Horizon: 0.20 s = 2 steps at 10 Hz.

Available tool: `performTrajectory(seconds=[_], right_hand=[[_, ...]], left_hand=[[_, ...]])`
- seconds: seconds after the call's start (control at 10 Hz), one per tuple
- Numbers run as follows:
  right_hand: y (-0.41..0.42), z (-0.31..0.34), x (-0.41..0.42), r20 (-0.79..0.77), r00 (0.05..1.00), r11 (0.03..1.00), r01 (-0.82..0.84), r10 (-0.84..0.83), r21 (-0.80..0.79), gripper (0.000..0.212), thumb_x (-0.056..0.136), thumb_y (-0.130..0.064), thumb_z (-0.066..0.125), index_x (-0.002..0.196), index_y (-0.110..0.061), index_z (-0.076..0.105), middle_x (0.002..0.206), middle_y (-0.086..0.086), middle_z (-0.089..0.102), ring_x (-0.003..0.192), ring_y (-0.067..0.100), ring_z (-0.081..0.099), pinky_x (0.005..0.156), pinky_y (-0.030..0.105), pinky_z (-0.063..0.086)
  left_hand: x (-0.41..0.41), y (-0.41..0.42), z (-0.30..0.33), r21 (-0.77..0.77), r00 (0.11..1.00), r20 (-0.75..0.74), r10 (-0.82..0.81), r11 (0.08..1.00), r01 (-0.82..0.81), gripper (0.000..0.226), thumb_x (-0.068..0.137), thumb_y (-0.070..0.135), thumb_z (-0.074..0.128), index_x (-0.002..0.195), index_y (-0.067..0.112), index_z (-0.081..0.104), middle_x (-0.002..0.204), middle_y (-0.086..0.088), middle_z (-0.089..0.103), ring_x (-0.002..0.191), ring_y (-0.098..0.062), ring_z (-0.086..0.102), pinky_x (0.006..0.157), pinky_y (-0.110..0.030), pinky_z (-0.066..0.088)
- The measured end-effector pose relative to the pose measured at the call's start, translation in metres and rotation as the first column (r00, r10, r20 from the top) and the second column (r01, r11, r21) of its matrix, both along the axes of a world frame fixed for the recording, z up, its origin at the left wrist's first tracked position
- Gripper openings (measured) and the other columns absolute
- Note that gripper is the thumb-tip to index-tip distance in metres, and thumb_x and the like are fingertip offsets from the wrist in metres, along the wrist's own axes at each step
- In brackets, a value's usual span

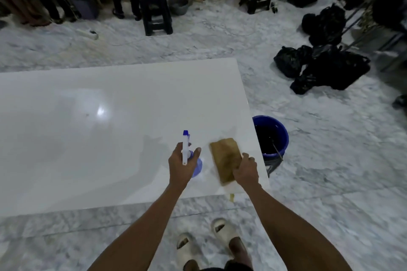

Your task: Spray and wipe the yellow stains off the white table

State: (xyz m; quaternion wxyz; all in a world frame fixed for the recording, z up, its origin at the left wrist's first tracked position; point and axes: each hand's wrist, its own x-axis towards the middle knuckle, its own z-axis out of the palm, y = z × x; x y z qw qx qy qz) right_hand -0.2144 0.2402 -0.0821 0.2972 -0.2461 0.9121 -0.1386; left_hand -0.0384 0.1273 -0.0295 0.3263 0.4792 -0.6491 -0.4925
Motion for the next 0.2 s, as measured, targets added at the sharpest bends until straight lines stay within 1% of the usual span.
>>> performTrajectory(seconds=[0.1, 0.2], right_hand=[[0.014, 0.007, 0.017, -0.024, 0.999, 0.999, 0.046, -0.046, -0.020, 0.050, 0.095, -0.019, 0.053, 0.140, -0.006, 0.038, 0.136, 0.016, 0.045, 0.123, 0.033, 0.047, 0.098, 0.040, 0.043], [0.043, -0.014, 0.042, -0.043, 0.992, 0.988, 0.114, -0.118, -0.100, 0.052, 0.093, -0.020, 0.056, 0.140, -0.005, 0.038, 0.141, 0.016, 0.043, 0.126, 0.034, 0.044, 0.100, 0.042, 0.042]], left_hand=[[0.017, -0.001, -0.011, 0.076, 0.995, 0.091, -0.034, 0.997, 0.027, 0.034, 0.079, 0.021, 0.089, 0.105, 0.019, 0.067, 0.094, 0.003, 0.072, 0.084, 0.000, 0.068, 0.082, -0.025, 0.053], [0.052, 0.016, -0.040, 0.100, 0.971, 0.238, 0.005, 0.995, -0.029, 0.069, 0.076, 0.020, 0.091, 0.134, 0.001, 0.059, 0.127, -0.020, 0.068, 0.116, -0.034, 0.066, 0.101, -0.043, 0.050]])
